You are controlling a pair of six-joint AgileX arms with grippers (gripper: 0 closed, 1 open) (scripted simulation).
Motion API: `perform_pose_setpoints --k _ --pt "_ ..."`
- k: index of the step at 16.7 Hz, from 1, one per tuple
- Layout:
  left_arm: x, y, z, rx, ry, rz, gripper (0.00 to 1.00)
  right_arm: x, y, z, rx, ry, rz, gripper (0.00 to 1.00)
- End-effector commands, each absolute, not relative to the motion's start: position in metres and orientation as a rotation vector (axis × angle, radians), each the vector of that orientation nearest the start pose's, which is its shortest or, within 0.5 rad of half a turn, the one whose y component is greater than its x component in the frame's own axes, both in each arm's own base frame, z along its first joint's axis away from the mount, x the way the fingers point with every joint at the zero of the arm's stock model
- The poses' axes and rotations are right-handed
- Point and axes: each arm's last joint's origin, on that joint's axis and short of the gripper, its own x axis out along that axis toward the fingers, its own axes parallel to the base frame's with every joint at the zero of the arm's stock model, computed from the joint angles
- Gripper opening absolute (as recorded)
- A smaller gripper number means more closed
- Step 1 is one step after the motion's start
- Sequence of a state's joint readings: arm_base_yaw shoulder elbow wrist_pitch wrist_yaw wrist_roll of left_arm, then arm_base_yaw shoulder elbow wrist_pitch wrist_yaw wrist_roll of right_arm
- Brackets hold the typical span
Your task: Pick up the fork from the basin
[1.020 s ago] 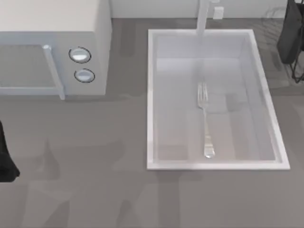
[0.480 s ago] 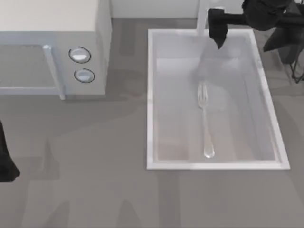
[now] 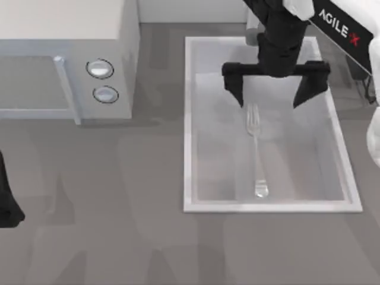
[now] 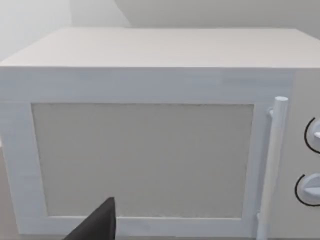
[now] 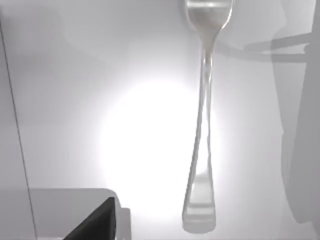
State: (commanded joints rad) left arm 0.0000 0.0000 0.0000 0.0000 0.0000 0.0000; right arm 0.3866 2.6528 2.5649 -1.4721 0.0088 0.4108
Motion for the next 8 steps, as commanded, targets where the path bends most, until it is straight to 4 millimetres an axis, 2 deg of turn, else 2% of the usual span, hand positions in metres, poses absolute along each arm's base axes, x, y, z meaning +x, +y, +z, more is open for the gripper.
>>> perform_pose_setpoints --k 8 --pt "0.1057 -0.0012 0.1600 0.000 0.000 0.000 1.00 0.4719 0.1984 0.1546 0.010 1.577 -0.013 1.00"
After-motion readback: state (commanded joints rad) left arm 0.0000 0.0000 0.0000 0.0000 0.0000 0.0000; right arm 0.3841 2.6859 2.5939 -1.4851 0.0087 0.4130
